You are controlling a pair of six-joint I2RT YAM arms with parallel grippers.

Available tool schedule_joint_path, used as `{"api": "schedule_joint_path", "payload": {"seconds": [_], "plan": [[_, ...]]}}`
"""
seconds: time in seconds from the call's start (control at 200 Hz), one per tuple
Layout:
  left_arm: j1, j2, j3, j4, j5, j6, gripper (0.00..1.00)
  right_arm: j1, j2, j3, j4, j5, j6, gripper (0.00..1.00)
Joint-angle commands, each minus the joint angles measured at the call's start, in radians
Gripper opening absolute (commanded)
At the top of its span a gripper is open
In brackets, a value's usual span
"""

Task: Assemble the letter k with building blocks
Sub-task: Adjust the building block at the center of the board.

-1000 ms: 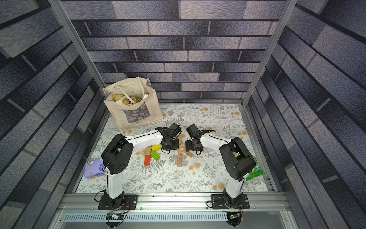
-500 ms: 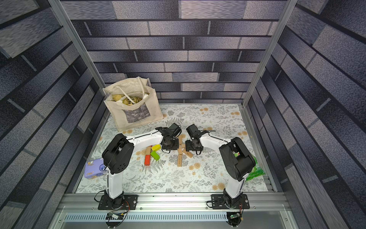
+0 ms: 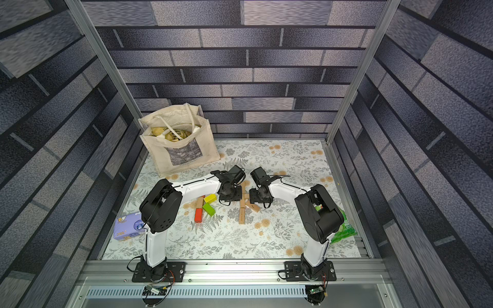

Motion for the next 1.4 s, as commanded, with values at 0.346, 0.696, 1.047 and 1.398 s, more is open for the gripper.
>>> {"api": "schedule_joint_path", "payload": {"seconds": [0.346,0.696,1.047,1.398], "plan": [[-0.006,-0.005,0.025,-0.033,-0.026,0.017,0.4,0.012,0.034,0.006,-0.007,-0.031,0.015,0.66],[-0.005,-0.001,0.036,-0.034,-0.021,0.026,0.44,0.023,0.034,0.006,0.002,-0.042,0.021,0.65],[-0.006,-0.01,0.044,-0.088,-0.096,0.01,0.52,0.029,0.03,0.046,-0.017,-0.011,0.014,0.65],[-0.007,-0.089,-0.009,-0.015,-0.071,0.072,0.55,0.024,-0.038,0.098,-0.117,0.102,-0.024,0.67]]}}
